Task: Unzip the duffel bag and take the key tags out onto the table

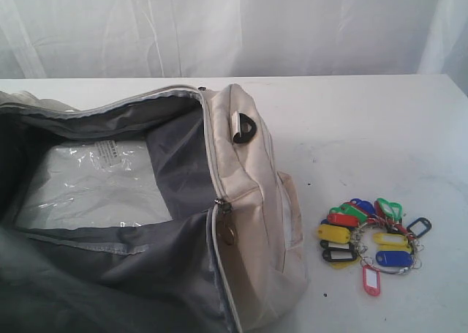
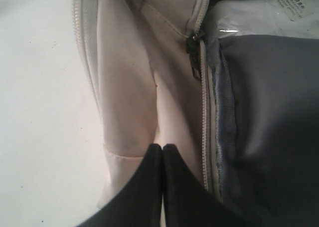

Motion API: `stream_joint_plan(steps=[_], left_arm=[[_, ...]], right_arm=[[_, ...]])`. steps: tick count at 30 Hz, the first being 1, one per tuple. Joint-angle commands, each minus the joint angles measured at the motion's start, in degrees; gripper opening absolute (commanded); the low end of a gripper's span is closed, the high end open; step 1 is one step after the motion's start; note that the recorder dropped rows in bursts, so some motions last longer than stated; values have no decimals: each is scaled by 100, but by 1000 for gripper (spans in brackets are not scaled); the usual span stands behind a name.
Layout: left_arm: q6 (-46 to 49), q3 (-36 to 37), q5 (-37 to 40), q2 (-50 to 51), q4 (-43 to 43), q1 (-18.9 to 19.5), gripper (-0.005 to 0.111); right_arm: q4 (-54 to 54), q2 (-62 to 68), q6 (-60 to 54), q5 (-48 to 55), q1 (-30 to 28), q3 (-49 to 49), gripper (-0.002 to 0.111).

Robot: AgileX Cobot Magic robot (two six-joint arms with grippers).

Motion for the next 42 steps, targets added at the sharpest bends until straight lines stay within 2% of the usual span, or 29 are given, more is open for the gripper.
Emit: stream_joint_plan(steps=[1,6,11,21,28,37,42], left_arm=[[-7,24,-2,-22,-44,9,0],[-7,24,-2,-22,-44,9,0],[-7,24,-2,-22,-44,9,0],[-7,24,-4,-22,-44,-20,0],[-7,24,-4,-22,-44,-338,0],[-7,24,-4,-22,-44,-338,0],[-7,24,-4,-22,-44,-338,0]], right_arm=[[-15,-35,-81,12,-65,24,0],[-15,-35,-68,12,-78,24,0],[-15,-35,-68,12,-400,24,0],[-15,-35,-68,12,-400,24,0],[-15,-35,-68,12,-400,24,0],[-15,-35,-68,12,-400,24,0],[-15,-35,-68,12,-141,24,0]])
